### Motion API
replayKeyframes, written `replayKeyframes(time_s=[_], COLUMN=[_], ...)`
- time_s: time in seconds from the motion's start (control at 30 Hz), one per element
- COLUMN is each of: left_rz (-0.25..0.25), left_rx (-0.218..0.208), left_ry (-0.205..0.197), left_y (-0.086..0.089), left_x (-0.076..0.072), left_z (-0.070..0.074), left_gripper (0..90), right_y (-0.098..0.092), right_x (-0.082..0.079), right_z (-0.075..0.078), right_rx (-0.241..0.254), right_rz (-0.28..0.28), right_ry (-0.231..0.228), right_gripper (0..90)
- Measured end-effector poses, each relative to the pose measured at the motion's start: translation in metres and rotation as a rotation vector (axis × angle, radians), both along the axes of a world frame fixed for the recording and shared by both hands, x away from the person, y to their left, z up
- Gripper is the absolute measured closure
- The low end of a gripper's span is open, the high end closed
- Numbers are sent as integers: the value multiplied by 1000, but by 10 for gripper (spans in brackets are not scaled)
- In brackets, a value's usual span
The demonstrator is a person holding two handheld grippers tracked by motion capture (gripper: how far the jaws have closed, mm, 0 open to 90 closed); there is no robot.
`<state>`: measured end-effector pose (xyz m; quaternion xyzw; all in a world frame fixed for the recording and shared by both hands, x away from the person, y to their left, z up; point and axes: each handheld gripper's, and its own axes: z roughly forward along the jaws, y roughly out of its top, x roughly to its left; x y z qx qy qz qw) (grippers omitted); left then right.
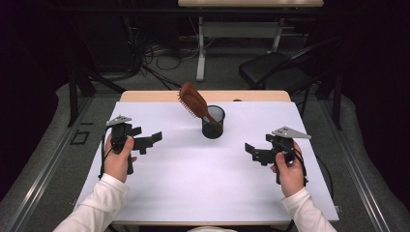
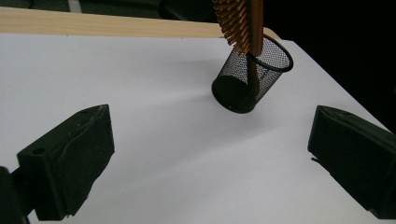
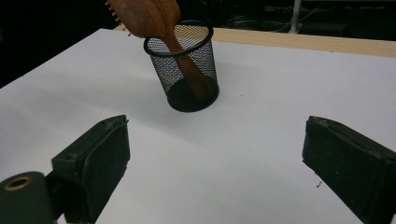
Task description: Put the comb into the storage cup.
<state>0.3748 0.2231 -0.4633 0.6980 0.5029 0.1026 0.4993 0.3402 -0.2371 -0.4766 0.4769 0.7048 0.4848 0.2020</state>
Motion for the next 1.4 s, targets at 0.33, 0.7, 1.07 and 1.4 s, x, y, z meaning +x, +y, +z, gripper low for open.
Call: replayKeyframes(time_s=[0.33, 0.7, 1.07, 1.4], left_rz=[4, 12, 15, 0], left_rx=[7, 1, -27, -5], left_ry=[-20, -6, 11, -15], left_y=[5, 10, 9, 9], left_x=[-7, -9, -10, -12], left_z=[-10, -27, -44, -52], left_gripper=[4, 4, 4, 4], right_y=[-3, -7, -7, -5], right_x=[-1, -1, 0, -2], right_z=[-6, -12, -22, -29], right_rx=[-8, -12, -26, -45], right_rz=[-12, -29, -22, -12], right_ry=[2, 0, 11, 6], right_gripper=[72, 73, 73, 73])
